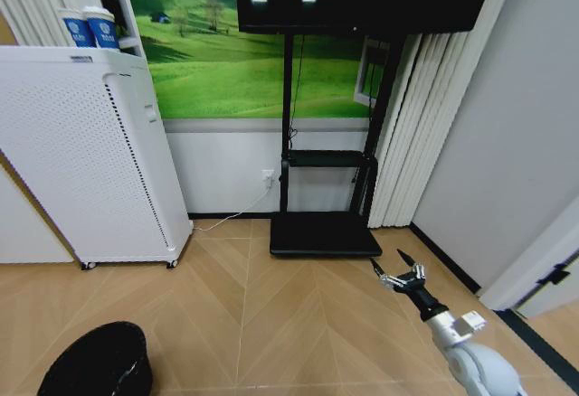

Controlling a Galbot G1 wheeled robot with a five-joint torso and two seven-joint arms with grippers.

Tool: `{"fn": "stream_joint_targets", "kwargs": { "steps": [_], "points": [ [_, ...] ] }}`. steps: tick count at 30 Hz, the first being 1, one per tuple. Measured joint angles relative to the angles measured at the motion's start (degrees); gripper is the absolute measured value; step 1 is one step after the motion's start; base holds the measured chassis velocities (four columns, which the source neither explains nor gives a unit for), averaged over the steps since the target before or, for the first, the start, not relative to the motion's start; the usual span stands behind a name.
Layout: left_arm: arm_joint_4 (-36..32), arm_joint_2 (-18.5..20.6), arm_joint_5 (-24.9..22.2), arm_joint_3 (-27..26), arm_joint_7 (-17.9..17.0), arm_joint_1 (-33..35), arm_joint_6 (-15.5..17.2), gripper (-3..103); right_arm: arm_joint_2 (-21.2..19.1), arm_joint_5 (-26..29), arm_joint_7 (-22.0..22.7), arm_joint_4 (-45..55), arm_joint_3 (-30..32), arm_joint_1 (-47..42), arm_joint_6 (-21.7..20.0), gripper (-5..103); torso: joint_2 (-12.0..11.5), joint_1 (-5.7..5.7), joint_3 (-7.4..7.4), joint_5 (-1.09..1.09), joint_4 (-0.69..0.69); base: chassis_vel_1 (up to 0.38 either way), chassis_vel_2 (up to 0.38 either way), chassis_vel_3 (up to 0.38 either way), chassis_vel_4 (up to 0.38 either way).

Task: Pick up the trash bin and place the garbage on the floor into it.

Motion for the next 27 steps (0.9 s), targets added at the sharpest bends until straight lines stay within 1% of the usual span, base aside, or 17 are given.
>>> {"fn": "stream_joint_targets", "kwargs": {
  "steps": [2, 3, 4, 6, 8, 10, 11, 13, 14, 17, 18, 20, 21, 23, 24, 26, 27],
  "points": [
    [-0.2, -0.1, 0.3, -0.2, 0.0, 0.3, 0.0, 17, 0.0, 0.0, 0.0, 0.0, 0.1, 0.0, 0.0, 100, 0.0, 0.0, 0.0, 0.0, 0.0, 0.0, 0.0, 0.0, 0.0],
    [-0.7, -0.3, 1.2, -0.7, 0.1, 0.8, 0.0, 28, -0.1, 0.0, 0.0, -0.1, 0.4, -0.1, 0.1, 100, 0.0, 0.0, 0.0, 0.01, 0.0, 0.0, 0.0, 0.0, 0.0],
    [-0.7, -0.3, 1.2, -0.7, 0.1, 0.8, 0.0, 28, -0.1, 0.0, 0.0, -0.1, 0.4, -0.1, 0.1, 100, 0.0, 0.0, 0.0, 0.01, 0.0, 0.0, 0.0, 0.0, 0.0],
    [-1.4, -0.6, 1.9, -1.6, 0.3, 1.7, 0.0, 39, 0.0, 0.2, 0.0, -0.3, 0.7, -0.3, 0.3, 100, 0.0, 0.0, 0.0, 0.01, 0.0, 0.0, 0.0, 0.0, 0.0],
    [-2.0, -0.7, 2.0, -2.0, 0.4, 2.3, 0.1, 39, 0.0, 0.2, -0.1, -0.5, 0.9, -0.3, 0.4, 100, 0.0, 0.0, 0.0, 0.0, 0.0, 0.0, 0.0, 0.0, 0.0],
    [-4.7, -1.3, 2.3, -3.3, 1.3, 4.4, 0.7, 55, -0.1, 0.4, -0.2, -1.0, 1.1, -0.3, 0.6, 100, 0.0, 0.0, 0.0, 0.01, -0.02, 0.0, 0.0, 0.0, 0.0],
    [-4.7, -1.3, 2.3, -3.3, 1.3, 4.4, 0.7, 55, -0.1, 0.4, -0.2, -1.0, 1.1, -0.3, 0.6, 100, 0.0, 0.0, 0.0, 0.01, -0.02, 0.0, 0.0, 0.0, 0.0],
    [-8.8, -2.8, 4.3, -3.9, 5.1, 8.8, 0.9, 66, -1.0, 0.5, 0.0, -1.6, 1.2, 0.1, 0.6, 100, 0.0, 0.0, 0.0, 0.01, -0.02, 0.0, 0.0, 0.0, 0.0],
    [-8.8, -2.8, 4.3, -3.9, 5.1, 8.8, 0.9, 66, -1.0, 0.5, 0.0, -1.6, 1.2, 0.1, 0.6, 100, 0.0, 0.0, 0.0, 0.01, -0.02, 0.0, 0.0, 0.0, 0.0],
    [-16.7, -3.5, 10.5, -4.0, 14.6, 19.5, 0.4, 82, -5.1, 1.3, 0.2, -2.8, 1.0, 1.5, 0.2, 100, 0.0, 0.0, 0.0, 0.05, 0.02, 0.0, 0.0, 0.0, 0.0],
    [-16.7, -3.5, 10.5, -4.0, 14.6, 19.5, 0.4, 82, -5.1, 1.3, 0.2, -2.8, 1.0, 1.5, 0.2, 100, 0.0, 0.0, 0.0, 0.05, 0.02, 0.0, 0.0, 0.0, 0.0],
    [-17.8, -3.5, 13.5, -4.0, 17.7, 21.6, -0.3, 82, -5.8, 1.5, 0.4, -3.1, 1.0, 2.1, -0.2, 100, 0.0, 0.0, 0.0, 0.05, 0.03, 0.0, 0.0, 0.0, 0.0],
    [-19.7, -3.8, 20.0, -4.3, 24.2, 23.9, -2.0, 92, -6.7, 1.7, 1.2, -3.6, 1.0, 3.2, -1.1, 100, 0.0, 0.0, 0.0, 0.02, 0.03, 0.0, 0.0, 0.0, 0.0],
    [-22.2, -4.7, 29.1, -4.8, 30.9, 22.9, -5.4, 99, -6.4, 0.2, 6.3, -3.3, 1.0, 3.6, -3.1, 100, 0.0, 0.0, 0.0, 0.03, 0.02, 0.0, 0.0, 0.0, 0.0],
    [-22.2, -4.7, 29.1, -4.8, 30.9, 22.9, -5.4, 99, -6.4, 0.2, 6.3, -3.3, 1.0, 3.6, -3.1, 100, 0.0, 0.0, 0.0, 0.03, 0.02, 0.0, 0.0, 0.0, 0.0],
    [-23.8, -4.6, 35.5, -4.4, 32.1, 17.2, -7.9, 100, -4.7, -0.8, 10.9, -0.7, 1.4, 1.5, -4.6, 100, 0.0, 0.0, 0.0, 0.0, 0.01, 0.0, 0.0, 0.0, 0.0],
    [-23.8, -4.6, 35.5, -4.4, 32.1, 17.2, -7.9, 100, -4.7, -0.8, 10.9, -0.7, 1.4, 1.5, -4.6, 100, 0.0, 0.0, 0.0, 0.0, 0.01, 0.0, 0.0, 0.0, 0.0]
  ]
}}
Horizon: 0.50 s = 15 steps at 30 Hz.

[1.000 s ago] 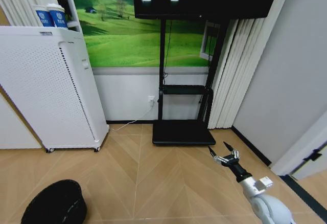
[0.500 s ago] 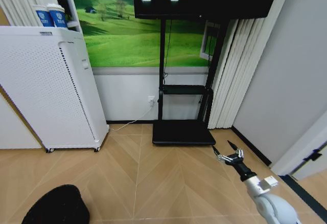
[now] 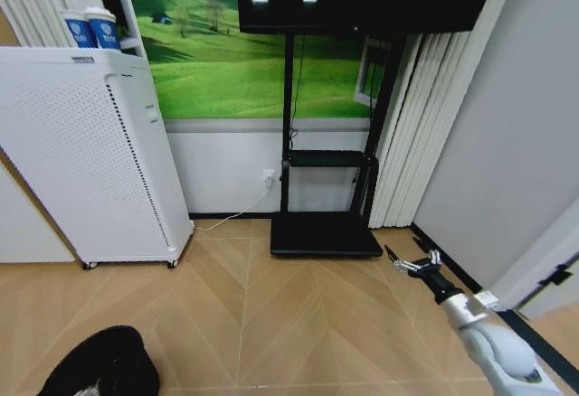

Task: Pick up the trash bin and place the garbage on the floor into it.

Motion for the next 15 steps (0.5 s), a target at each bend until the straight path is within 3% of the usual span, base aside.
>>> {"fn": "stream_joint_targets", "kwargs": {
  "steps": [2, 3, 5, 7, 11, 12, 15],
  "points": [
    [-1.5, 2.8, 3.7, 1.4, -0.1, -6.4, -1.4, 100, 2.4, -1.2, 4.2, 3.0, 1.4, -3.4, 0.4, 100, 0.0, 0.0, 0.0, 0.01, -0.03, 0.0, 0.0, 0.0, 0.0],
    [-1.5, 2.8, 3.7, 1.4, -0.1, -6.4, -1.4, 100, 2.4, -1.2, 4.2, 3.0, 1.4, -3.4, 0.4, 100, 0.0, 0.0, 0.0, 0.01, -0.03, 0.0, 0.0, 0.0, 0.0],
    [-2.9, 6.3, 4.7, 3.9, -0.5, -10.7, -2.1, 100, 4.8, -1.7, 9.7, 7.7, 3.0, -7.4, 0.3, 100, 0.0, 0.0, 0.0, -0.01, -0.05, 0.0, 0.0, 0.0, 0.0],
    [-3.4, 7.3, 4.8, 4.6, -0.5, -11.7, -2.1, 100, 5.8, -1.6, 11.4, 10.3, 3.4, -8.9, 0.2, 100, 0.0, 0.0, 0.0, -0.01, -0.05, 0.0, 0.0, 0.0, 0.0],
    [-5.0, 8.0, 4.6, 5.0, -0.3, -13.1, -2.6, 100, 7.3, -0.7, 11.8, 17.6, 3.0, -11.3, -1.3, 100, 0.0, 0.0, 0.0, -0.01, -0.03, 0.0, 0.0, 0.0, 0.0],
    [-5.6, 7.6, 4.1, 4.9, -0.3, -13.4, -2.6, 100, 7.7, -0.5, 11.4, 20.4, 1.4, -11.9, -2.2, 100, 0.0, 0.0, 0.0, -0.01, 0.04, 0.0, 0.0, 0.0, 0.0],
    [-5.8, 7.6, 3.8, 5.0, -0.3, -14.3, -2.6, 100, 8.7, -1.3, 10.7, 24.2, -1.3, -13.1, -4.1, 100, 0.0, 0.0, 0.0, 0.0, 0.02, 0.0, 0.0, 0.0, 0.0]
  ]
}}
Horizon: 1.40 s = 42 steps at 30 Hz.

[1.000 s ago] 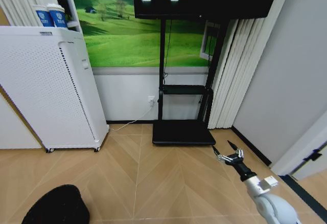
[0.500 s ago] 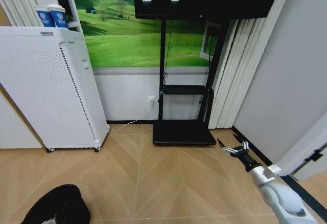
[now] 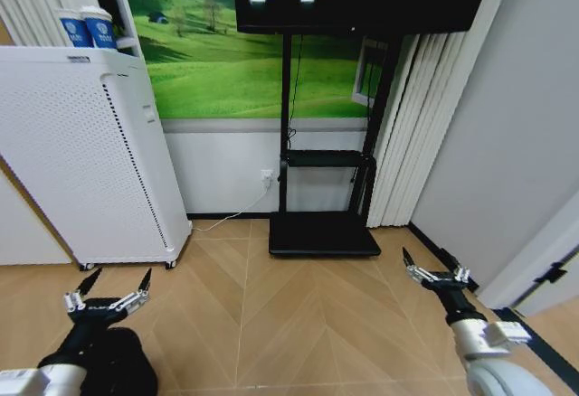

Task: Pick up the trash bin and place the garbage on the floor into it.

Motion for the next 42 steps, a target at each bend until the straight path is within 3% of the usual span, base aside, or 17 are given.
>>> {"fn": "stream_joint_targets", "kwargs": {
  "steps": [7, 29, 42],
  "points": [
    [2.6, -1.1, 0.3, 3.2, 0.5, -2.9, 0.2, 100, 3.4, -4.6, -1.0, 4.8, -5.0, -3.0, -4.2, 100, 0.0, 0.0, 0.0, 0.01, -0.03, 0.0, 0.0, 0.0, 0.0],
    [5.2, -2.4, 0.5, 5.2, 0.3, -4.7, 0.1, 100, 4.6, -6.5, -1.0, 5.4, -3.4, -5.3, -4.2, 100, 0.0, 0.0, 0.03, 0.01, -0.03, 0.0, 0.0, 0.0, 0.0],
    [5.2, -2.4, 0.4, 5.1, 0.3, -4.6, 0.1, 100, 4.6, -6.4, -1.0, 5.3, -3.3, -5.2, -4.1, 100, 2.8, 0.14, 2.61, 0.01, -0.03, 0.0, 0.0, 0.0, 0.0]
  ]
}}
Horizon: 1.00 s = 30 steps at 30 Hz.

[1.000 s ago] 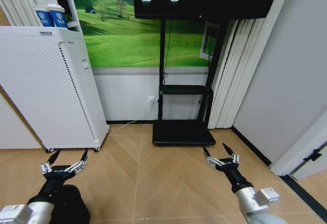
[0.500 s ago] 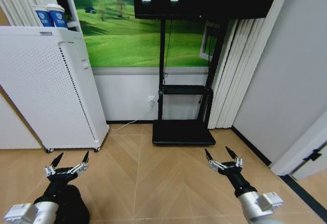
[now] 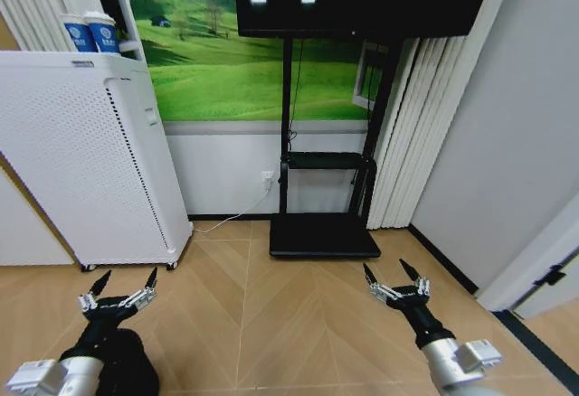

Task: Pick up the trash bin and place the garbage on the floor into it.

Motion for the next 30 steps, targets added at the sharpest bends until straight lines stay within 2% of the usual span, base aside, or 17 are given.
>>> {"fn": "stream_joint_targets", "kwargs": {
  "steps": [11, 27, 30],
  "points": [
    [0.0, 0.0, 0.0, 0.0, 0.0, 0.0, 0.0, 100, 0.0, 0.1, 0.0, 0.0, 0.0, 0.0, 0.0, 100, 3.0, 0.47, 2.58, 0.0, 0.0, 0.0, 0.0, 0.0, 0.0],
    [0.0, 0.0, 0.0, 0.0, 0.0, 0.0, 0.0, 100, 0.0, 0.1, 0.0, -0.1, 0.0, 0.0, 0.1, 100, 6.4, 1.28, 5.12, 0.0, 0.0, -0.01, -0.005, -0.006, -0.005],
    [0.0, 0.0, 0.0, 0.0, 0.0, 0.0, 0.0, 100, 0.0, 0.1, 0.0, -0.1, 0.0, 0.0, 0.1, 100, 7.0, 1.48, 5.61, 0.0, -0.03, -0.055, -0.047, -0.048, -0.061]
  ]
}}
